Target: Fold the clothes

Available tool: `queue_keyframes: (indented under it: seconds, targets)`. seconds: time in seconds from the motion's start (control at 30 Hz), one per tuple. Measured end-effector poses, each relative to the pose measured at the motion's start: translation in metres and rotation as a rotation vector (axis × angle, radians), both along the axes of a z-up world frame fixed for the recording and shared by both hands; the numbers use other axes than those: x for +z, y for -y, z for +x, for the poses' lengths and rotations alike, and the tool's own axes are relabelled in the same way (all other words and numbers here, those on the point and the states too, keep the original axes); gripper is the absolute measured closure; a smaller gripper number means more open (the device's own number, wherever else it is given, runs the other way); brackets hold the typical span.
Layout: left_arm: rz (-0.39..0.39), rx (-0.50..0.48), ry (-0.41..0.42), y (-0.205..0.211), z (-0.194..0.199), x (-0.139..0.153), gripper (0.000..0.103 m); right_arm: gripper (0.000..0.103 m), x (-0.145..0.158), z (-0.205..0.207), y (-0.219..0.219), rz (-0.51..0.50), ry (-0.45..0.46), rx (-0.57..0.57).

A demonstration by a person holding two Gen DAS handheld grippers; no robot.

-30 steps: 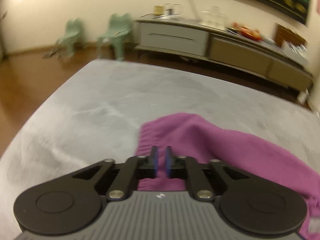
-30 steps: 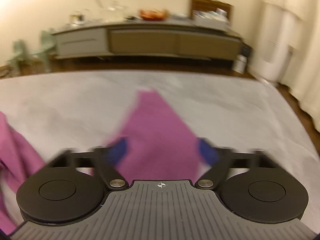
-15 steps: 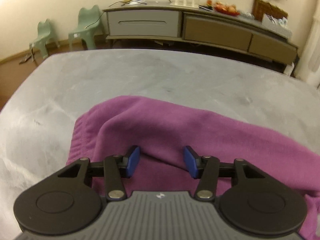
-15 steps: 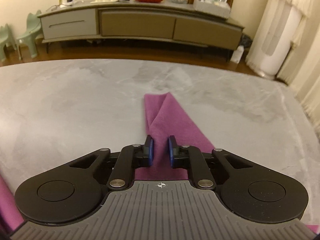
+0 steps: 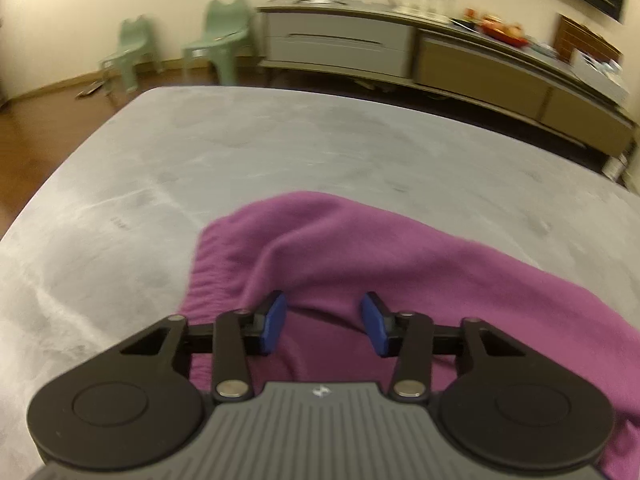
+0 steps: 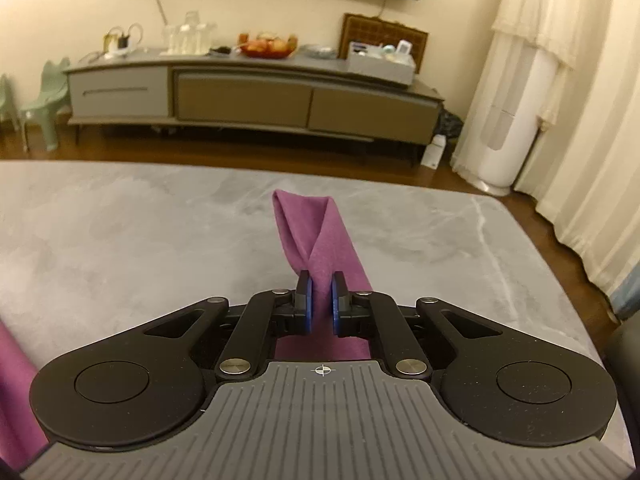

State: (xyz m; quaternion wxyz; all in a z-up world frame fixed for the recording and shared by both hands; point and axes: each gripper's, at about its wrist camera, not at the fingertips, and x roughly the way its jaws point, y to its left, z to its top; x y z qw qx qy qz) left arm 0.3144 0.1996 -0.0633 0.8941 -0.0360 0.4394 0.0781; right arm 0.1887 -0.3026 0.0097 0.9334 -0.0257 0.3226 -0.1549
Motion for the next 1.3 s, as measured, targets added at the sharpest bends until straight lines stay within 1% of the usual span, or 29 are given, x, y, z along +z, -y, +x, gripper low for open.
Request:
queue_keyframes:
  seconds: [0.03,0.1,0.17,0.27,0.33,0.43,0.53,0.6,0.7,0.73,0.77,0.8,0.83,0.87,0.93,1.0,1.07,1.1,1.2,1.23,1.27,1.3]
  targets:
    - [0.002,0.029,0.001,-0.005,0.001,0.001,0.074,0.097,0.003,-0.002,0.004,0.004,0.013,-0.011]
    - [0.005,0.085,0.002,-0.015,0.002,0.002,0.074,0.097,0.008,-0.007,0.014,0.016,0.039,-0.045]
    - [0.014,0.12,0.001,-0.021,0.004,0.002,0.074,0.097,0.008,-0.01,0.023,0.027,0.045,-0.078]
    - [0.024,0.132,-0.002,-0.023,0.005,0.004,0.074,0.097,0.003,-0.013,0.04,0.055,0.039,-0.133]
    - [0.011,0.143,-0.004,-0.028,0.005,0.005,0.074,0.097,-0.001,-0.017,0.049,0.078,0.035,-0.162]
    - [-0.004,0.171,-0.006,-0.039,0.004,0.007,0.075,0.097,-0.003,-0.02,0.053,0.088,0.035,-0.18]
    - [-0.013,0.222,-0.004,-0.054,0.002,0.006,0.076,0.097,-0.002,-0.022,0.054,0.089,0.034,-0.188]
    - [-0.009,0.256,-0.003,-0.062,0.0,0.006,0.076,0.097,-0.005,-0.021,0.053,0.092,0.029,-0.193]
    - [-0.005,0.275,-0.006,-0.066,-0.002,0.007,0.076,0.097,-0.011,-0.019,0.055,0.113,0.026,-0.203]
    - [0.004,0.272,-0.01,-0.063,-0.002,0.009,0.075,0.094,-0.013,-0.018,0.056,0.122,0.027,-0.207]
    - [0.012,0.265,-0.008,-0.059,-0.004,0.011,0.075,0.085,-0.013,-0.02,0.059,0.138,0.034,-0.218]
    - [0.02,0.257,-0.005,-0.056,-0.005,0.013,0.073,0.079,-0.012,-0.023,0.062,0.155,0.043,-0.231]
    - [0.02,0.243,0.003,-0.053,-0.006,0.016,0.068,0.072,-0.011,-0.026,0.065,0.173,0.052,-0.245]
    - [0.023,0.224,0.011,-0.049,-0.007,0.018,0.065,0.069,-0.01,-0.029,0.069,0.19,0.061,-0.258]
    - [0.028,0.169,0.029,-0.041,-0.008,0.023,0.062,0.065,-0.009,-0.035,0.076,0.225,0.079,-0.285]
    - [0.036,0.137,0.034,-0.036,-0.008,0.023,0.06,0.058,-0.007,-0.038,0.077,0.266,0.072,-0.26]
    - [0.038,0.112,0.03,-0.035,-0.007,0.02,0.06,0.043,-0.006,-0.041,0.078,0.307,0.061,-0.228]
    - [0.038,0.101,0.024,-0.036,-0.007,0.017,0.06,0.042,-0.006,-0.04,0.073,0.295,0.04,-0.169]
    - [0.041,0.1,0.025,-0.044,-0.006,0.011,0.06,0.039,-0.006,-0.037,0.052,0.23,-0.037,0.045]
    - [0.035,0.093,0.032,-0.047,-0.007,0.01,0.06,0.032,-0.005,-0.035,0.045,0.207,-0.063,0.115]
    - [0.03,0.078,0.04,-0.051,-0.007,0.009,0.06,0.026,-0.002,-0.038,0.037,0.147,-0.063,0.195]
    - [0.032,0.05,0.053,-0.051,-0.007,0.01,0.06,0.024,0.001,-0.041,0.028,0.077,-0.056,0.276]
